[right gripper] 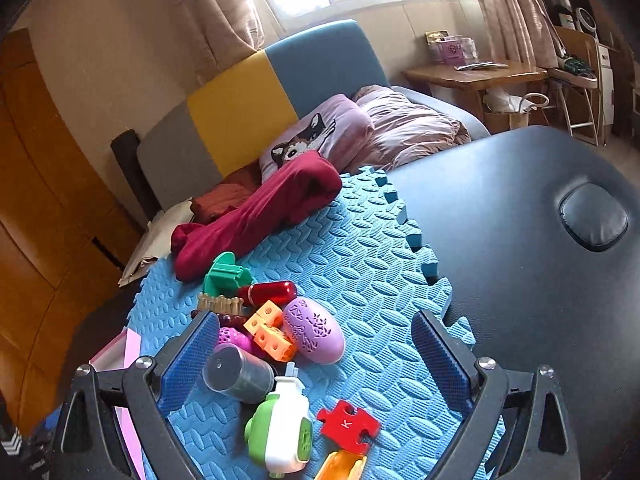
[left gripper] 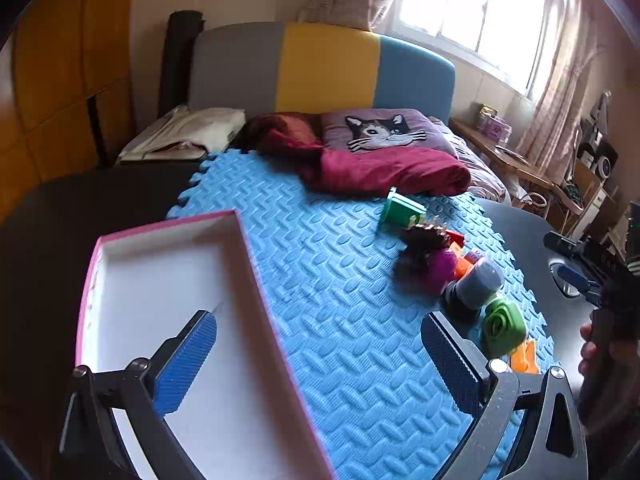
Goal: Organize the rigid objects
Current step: 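Grasp the brown massager with yellow pegs with the left gripper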
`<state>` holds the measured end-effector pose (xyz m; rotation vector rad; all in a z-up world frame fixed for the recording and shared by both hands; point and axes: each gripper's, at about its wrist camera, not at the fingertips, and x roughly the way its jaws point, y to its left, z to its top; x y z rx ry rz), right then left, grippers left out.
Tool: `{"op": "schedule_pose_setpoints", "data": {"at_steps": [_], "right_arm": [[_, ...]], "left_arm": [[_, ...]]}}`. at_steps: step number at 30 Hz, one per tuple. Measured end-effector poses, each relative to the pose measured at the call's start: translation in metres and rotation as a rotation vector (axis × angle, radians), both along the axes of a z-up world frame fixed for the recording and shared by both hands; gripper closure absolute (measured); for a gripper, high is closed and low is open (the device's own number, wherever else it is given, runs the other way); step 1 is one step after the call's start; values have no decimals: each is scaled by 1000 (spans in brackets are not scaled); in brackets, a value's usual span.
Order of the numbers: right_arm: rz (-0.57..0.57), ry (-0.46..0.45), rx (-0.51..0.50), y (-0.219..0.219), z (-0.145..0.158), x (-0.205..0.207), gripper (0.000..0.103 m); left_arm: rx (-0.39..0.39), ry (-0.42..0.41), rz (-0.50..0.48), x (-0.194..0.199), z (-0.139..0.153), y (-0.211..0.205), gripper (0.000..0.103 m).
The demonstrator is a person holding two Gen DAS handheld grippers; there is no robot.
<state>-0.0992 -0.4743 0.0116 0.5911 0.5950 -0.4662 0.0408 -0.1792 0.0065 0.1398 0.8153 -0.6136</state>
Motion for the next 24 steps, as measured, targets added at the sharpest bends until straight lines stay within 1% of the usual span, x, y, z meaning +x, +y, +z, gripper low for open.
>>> {"op": "schedule_pose_setpoints", "data": {"at_steps": [1, 3, 6, 9, 12, 20, 22, 24], "right_arm": [[3, 2, 3, 0, 0, 0, 5], [11, -1, 9, 1, 0, 1, 5], [19, -2, 14, 1, 0, 1, 4], [22, -10, 19, 1, 0, 1, 5], [27, -16, 37, -1, 0, 0, 4], [27, -17, 61, -4, -3, 0, 4], [26, -13, 62, -4, -4, 1, 5], [26, -13, 68, -4, -5, 1, 5]], "left_arm": [[-4, 2, -10, 1, 1, -5, 0], [5, 35, -41, 5, -1, -22, 0], [32, 25, -38, 11, -4, -40, 0], [9, 48, -45, 17, -4, -53, 0], [8, 49, -67, 24, -5, -69, 0], [-42, 156, -162, 50, -17, -116, 0], [-46, 166, -180, 54, -19, -126, 0], [-59, 194, -196, 60, -25, -135, 0]]}}
